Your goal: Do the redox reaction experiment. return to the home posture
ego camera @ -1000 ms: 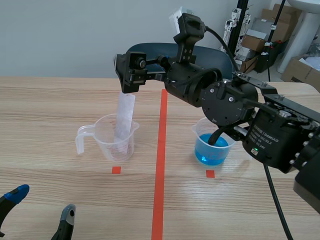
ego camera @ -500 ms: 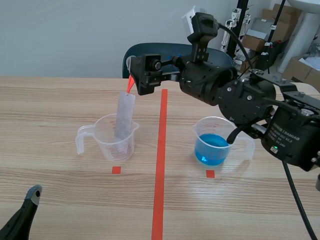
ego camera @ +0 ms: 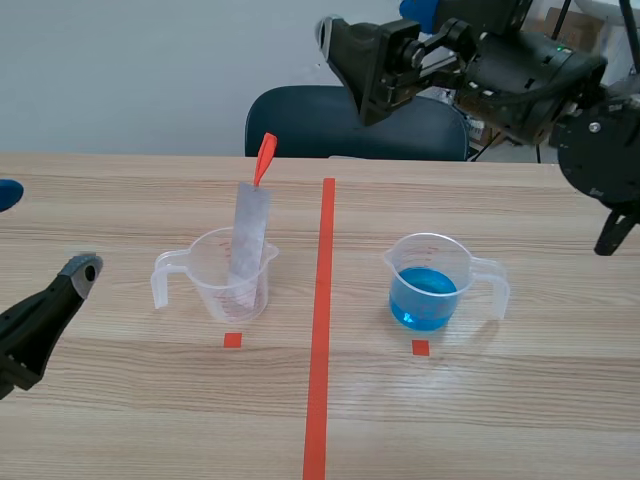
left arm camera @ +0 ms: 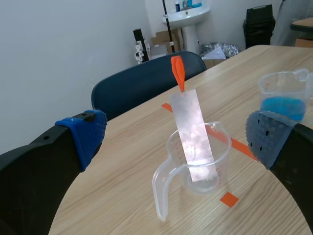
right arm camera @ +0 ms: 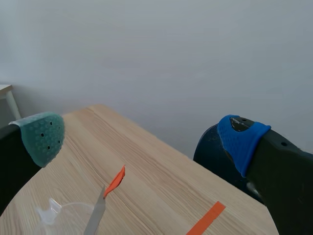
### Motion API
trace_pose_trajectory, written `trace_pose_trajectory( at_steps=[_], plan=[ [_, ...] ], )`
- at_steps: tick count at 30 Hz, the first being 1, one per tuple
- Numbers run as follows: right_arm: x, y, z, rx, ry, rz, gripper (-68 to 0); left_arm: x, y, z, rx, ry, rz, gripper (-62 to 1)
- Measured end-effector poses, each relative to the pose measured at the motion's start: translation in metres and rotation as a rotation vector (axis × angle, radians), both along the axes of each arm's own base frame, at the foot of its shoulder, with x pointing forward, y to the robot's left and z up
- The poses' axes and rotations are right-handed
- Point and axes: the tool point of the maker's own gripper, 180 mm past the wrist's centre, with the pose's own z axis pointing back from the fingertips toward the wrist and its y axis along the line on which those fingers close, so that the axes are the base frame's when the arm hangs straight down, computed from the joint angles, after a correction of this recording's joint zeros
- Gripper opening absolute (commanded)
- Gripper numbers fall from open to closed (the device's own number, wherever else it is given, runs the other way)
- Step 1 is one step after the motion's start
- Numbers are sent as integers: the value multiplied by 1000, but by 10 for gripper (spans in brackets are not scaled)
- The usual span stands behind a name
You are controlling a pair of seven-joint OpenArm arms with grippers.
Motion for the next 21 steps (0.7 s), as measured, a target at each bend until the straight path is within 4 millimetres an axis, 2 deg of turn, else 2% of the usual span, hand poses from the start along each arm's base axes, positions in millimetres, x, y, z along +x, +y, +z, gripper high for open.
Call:
trace_pose_trajectory(
  at_steps=[9,14,18,21],
  plan=[
    [-2,-54,-2,-212,-27,-58,4,11,-19,21,67,27,-67,-13],
    [-9,-80,-1,-258,-54,-79,4,8,-29,16,82,64,-84,-13],
    [-17,-95,-19,-310,-10,-87,4,-2,-43,2,63,116,-107,-13],
    [-22,-101,-36,-357,11,-108,4,-2,-45,-5,67,140,-89,-13]
  ],
)
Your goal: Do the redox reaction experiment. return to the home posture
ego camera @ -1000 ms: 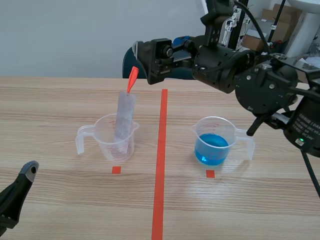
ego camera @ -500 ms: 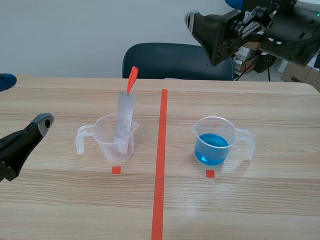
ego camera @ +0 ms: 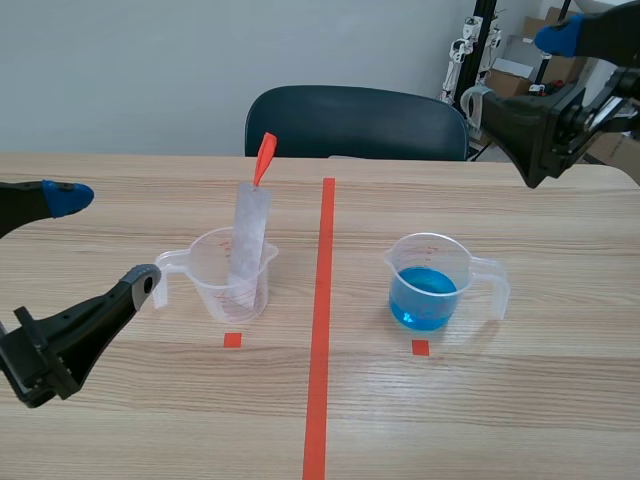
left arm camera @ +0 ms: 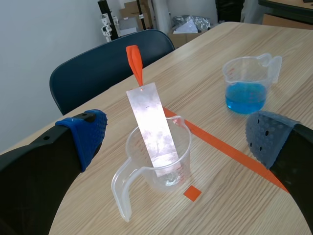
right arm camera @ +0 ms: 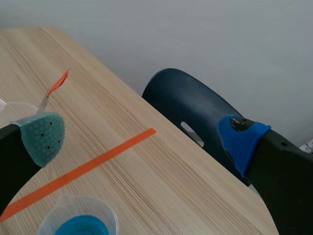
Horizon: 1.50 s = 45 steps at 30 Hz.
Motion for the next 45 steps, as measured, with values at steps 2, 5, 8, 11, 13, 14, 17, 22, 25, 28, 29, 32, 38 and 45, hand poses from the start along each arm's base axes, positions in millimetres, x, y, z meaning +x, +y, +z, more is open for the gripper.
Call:
trace_pose_trajectory(
  at_steps=[2,5,8,11,13,14,17,22,25,28,29,32,38,45],
  plan=[
    [-3,-4,-14,-75,-12,-20,4,0,-1,-4,18,6,7,-13],
    [-4,-18,-24,-145,-43,-91,4,1,-1,-6,20,13,21,-13],
    [-2,-31,-24,-139,-38,-143,4,6,5,-14,62,28,61,-13],
    [-1,-40,-18,-146,-74,-176,4,7,7,-14,67,24,76,-13],
    [-2,-42,-19,-172,-94,-181,4,7,7,-14,67,25,76,-13],
    [-2,-43,-19,-168,-95,-188,4,7,7,-14,66,26,77,-13],
    [-1,-47,-21,-171,-88,-211,4,9,9,-14,50,17,107,-13],
    [9,-66,-12,-171,-129,-336,4,13,23,-11,61,4,157,-13],
    [11,-68,-10,-185,-121,-380,4,12,37,-9,75,-8,191,-13],
    [13,-65,-22,-200,-41,-410,4,7,47,-8,80,-12,211,-13],
    [15,-65,-22,-197,-35,-429,4,5,50,-9,85,-6,219,-13],
    [19,-68,-10,-188,-102,-479,4,0,56,-13,87,13,243,-13],
    [-3,-50,0,-191,-181,-451,4,-10,59,-20,87,49,249,-13],
    [-29,-37,38,-155,-290,-468,4,-11,53,4,75,2,229,-13]
  ],
)
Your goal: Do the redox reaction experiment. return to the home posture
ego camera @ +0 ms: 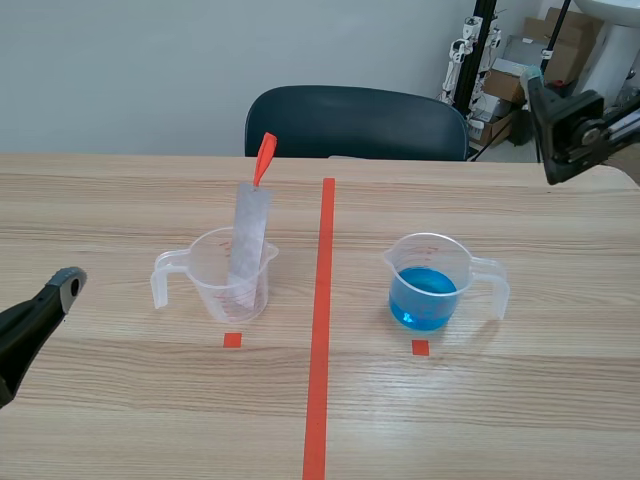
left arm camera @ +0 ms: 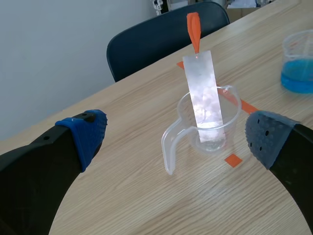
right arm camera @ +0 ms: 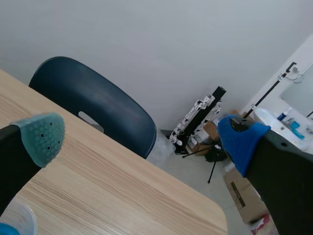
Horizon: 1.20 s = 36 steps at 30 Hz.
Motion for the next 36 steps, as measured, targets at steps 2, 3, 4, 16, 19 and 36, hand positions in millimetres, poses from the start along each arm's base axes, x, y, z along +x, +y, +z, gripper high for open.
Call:
trace_pose_trajectory(
  at_steps=[2,3,4,16,19,36],
  plan=[
    [-5,-2,10,5,-36,-25,4,-3,-3,7,0,-6,-19,-13],
    [-8,-3,12,11,-47,-35,4,-4,-4,9,7,-5,-27,-13],
    [-12,-4,12,15,-59,-45,4,-6,-5,10,16,-2,-37,-13],
    [-47,8,-23,-19,-35,-18,4,-20,-9,12,79,38,-122,-13],
    [-49,8,-27,-19,-23,-17,4,-19,-11,19,87,22,-137,-13],
    [-79,27,-34,2,32,44,4,-19,-14,23,81,13,-148,-13]
  ],
)
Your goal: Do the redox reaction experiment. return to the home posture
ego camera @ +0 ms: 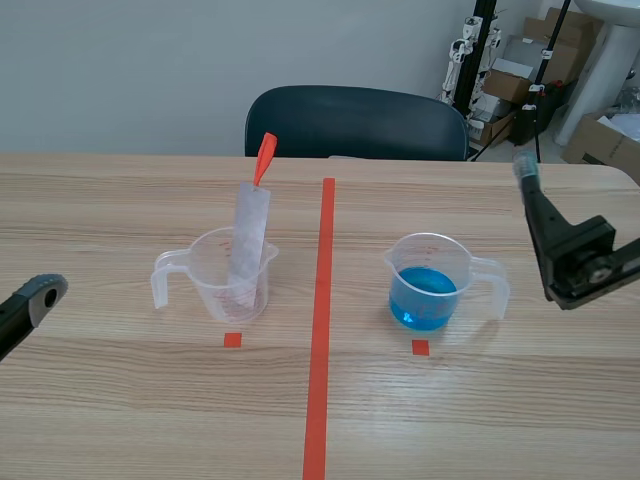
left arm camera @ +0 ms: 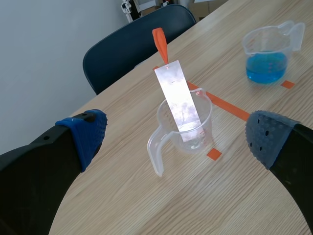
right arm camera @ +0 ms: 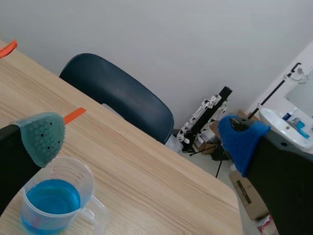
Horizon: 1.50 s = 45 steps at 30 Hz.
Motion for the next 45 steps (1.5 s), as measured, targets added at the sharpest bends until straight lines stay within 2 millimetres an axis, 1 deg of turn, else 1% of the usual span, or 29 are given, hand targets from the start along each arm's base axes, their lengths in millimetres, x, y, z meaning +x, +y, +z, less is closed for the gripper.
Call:
trace_pose_trajectory(
  at_steps=[3,7,15,19,24,31,45],
  plan=[
    [-4,2,-5,1,19,11,4,0,0,1,-2,-3,-1,-13],
    [-11,11,-15,-31,52,51,4,-1,-2,6,-20,-24,-10,-13],
    [-13,16,-16,-19,56,63,4,-1,-7,9,-5,-36,-60,-13],
    [-15,27,-12,-32,41,92,4,-1,-9,8,6,-27,-85,-13],
    [-15,29,-7,-30,29,95,4,-3,-12,7,9,-19,-105,-13],
    [-15,36,10,-19,-5,108,4,-3,-12,7,9,-18,-105,-13],
    [-15,36,10,-19,-5,107,4,-3,-12,7,9,-18,-105,-13]
  ],
)
